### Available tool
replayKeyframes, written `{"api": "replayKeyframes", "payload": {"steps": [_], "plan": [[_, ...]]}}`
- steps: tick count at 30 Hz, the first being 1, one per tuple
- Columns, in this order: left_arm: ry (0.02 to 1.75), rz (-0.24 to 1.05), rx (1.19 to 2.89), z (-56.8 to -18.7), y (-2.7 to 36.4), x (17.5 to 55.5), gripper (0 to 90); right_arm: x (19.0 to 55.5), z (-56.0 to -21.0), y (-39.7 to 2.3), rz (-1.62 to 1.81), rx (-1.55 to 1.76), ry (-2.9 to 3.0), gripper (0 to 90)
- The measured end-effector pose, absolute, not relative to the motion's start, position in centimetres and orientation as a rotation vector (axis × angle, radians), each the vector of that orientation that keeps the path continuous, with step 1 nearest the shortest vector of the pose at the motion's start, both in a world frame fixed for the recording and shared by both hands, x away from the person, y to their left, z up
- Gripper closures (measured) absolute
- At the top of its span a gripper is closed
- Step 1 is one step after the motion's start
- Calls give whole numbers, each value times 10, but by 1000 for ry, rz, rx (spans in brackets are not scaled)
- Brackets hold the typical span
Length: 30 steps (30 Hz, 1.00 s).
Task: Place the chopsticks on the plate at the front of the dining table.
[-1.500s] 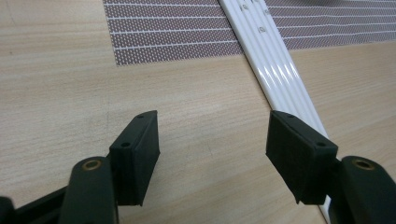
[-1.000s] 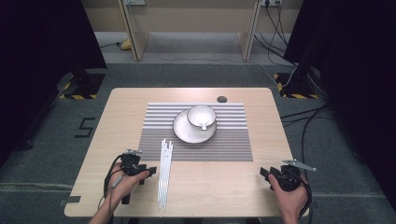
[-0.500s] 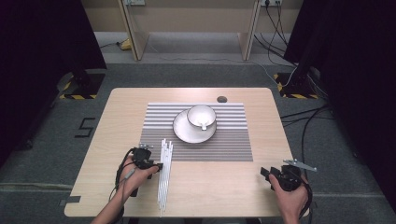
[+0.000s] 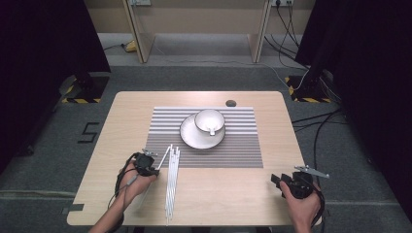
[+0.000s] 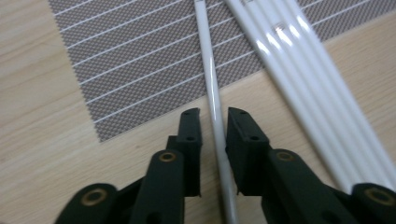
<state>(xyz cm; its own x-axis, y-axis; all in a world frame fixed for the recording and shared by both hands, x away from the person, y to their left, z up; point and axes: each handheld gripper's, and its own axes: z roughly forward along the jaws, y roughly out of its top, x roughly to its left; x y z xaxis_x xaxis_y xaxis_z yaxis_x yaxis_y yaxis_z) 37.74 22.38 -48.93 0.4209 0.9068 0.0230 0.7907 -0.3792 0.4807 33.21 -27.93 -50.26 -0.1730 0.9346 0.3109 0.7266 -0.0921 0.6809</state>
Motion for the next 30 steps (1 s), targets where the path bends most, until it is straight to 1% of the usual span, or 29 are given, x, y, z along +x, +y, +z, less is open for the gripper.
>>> {"api": "replayKeyframes", "payload": {"steps": [3, 9, 10, 11, 12, 14, 16, 18, 19, 20, 23, 27, 30], "plan": [[1449, 398, 2300, -489, 232, 377, 838, 332, -503, -280, 1125, 1824, 1914, 510], [1469, 379, 2340, -486, 245, 375, 846, 332, -503, -280, 1127, 1827, 1914, 509], [1468, 362, 2348, -486, 248, 375, 827, 332, -503, -280, 1126, 1828, 1915, 509], [1468, 345, 2341, -485, 250, 375, 827, 332, -503, -280, 1126, 1828, 1915, 509], [1473, 324, 2316, -483, 254, 377, 727, 332, -503, -280, 1126, 1828, 1915, 509], [1460, 332, 2307, -480, 255, 382, 681, 332, -503, -280, 1126, 1828, 1917, 508], [1454, 341, 2318, -478, 255, 384, 667, 332, -503, -279, 1126, 1827, 1917, 508], [1441, 273, 2366, -475, 252, 397, 658, 332, -503, -280, 1127, 1828, 1916, 508], [1441, 273, 2366, -475, 252, 397, 656, 332, -503, -280, 1128, 1831, 1915, 508], [1438, 214, 2385, -475, 250, 404, 653, 332, -503, -280, 1130, 1832, 1915, 508], [1435, 197, 2464, -474, 245, 415, 664, 332, -503, -281, 1130, 1834, 1914, 508], [1467, 132, 2503, -475, 239, 424, 712, 332, -503, -282, 1133, 1832, 1913, 508], [1479, 131, 2532, -476, 238, 427, 731, 332, -503, -282, 1133, 1835, 1912, 508]]}}
